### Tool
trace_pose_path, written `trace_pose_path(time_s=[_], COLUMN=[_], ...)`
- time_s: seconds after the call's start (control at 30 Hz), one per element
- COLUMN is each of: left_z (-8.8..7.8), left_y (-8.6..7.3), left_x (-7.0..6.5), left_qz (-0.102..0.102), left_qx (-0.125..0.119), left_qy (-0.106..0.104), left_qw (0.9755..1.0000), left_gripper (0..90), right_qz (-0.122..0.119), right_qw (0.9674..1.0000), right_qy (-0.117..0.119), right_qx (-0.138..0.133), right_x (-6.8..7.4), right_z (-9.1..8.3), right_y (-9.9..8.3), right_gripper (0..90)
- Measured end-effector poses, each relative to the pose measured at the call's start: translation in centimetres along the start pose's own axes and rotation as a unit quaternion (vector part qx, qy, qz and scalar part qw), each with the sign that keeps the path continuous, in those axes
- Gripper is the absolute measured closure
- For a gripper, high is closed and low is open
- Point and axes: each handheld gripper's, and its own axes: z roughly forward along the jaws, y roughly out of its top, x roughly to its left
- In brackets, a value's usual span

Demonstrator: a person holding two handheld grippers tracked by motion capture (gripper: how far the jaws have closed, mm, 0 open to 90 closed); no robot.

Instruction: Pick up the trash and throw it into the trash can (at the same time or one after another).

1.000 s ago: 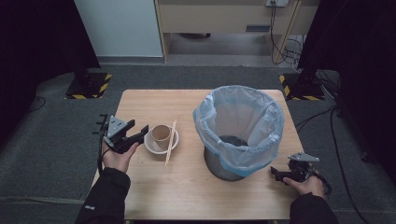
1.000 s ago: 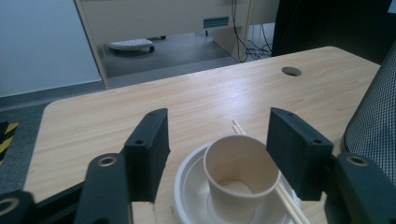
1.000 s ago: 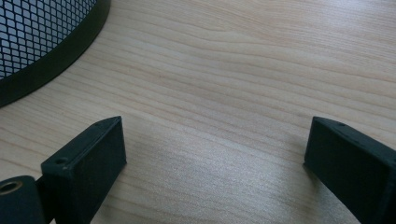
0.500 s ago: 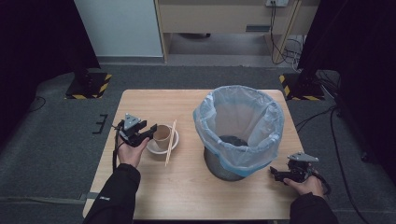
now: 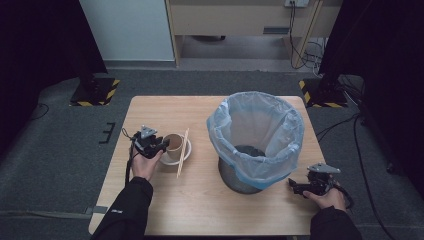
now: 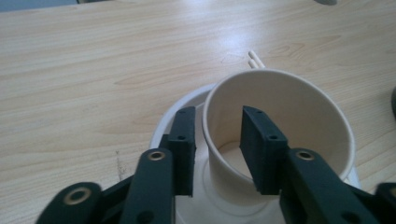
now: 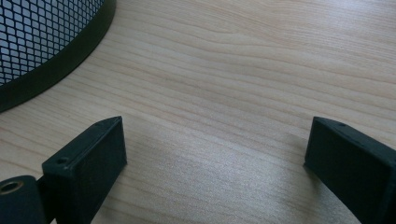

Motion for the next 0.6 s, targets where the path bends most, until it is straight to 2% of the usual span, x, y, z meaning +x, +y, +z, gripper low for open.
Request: trace_pose_path(time_s=[0.2, 0.5, 0.6], left_z=[-0.1, -0.5, -1.6], left_y=[-0.1, 0.0, 0.6], left_x=[0.0, 0.2, 0.3], left_qz=[0.002, -0.009, -0.005], left_qx=[0.004, -0.008, -0.030], left_qy=[0.007, 0.002, 0.006], left_qw=[1.0000, 0.9999, 0.9995], left_gripper=[81.0, 83.7, 84.4], right_qz=[0.000, -0.001, -0.001], right_qw=[1.0000, 1.0000, 1.0000], right_qy=[0.000, 0.002, 0.003], right_qx=[0.000, 0.001, 0.001], right_x=[0.1, 0.0, 0.1], right_z=[0.0, 0.0, 0.0], right_y=[0.0, 0.0, 0.0], right_gripper=[5.6, 5.8, 5.8])
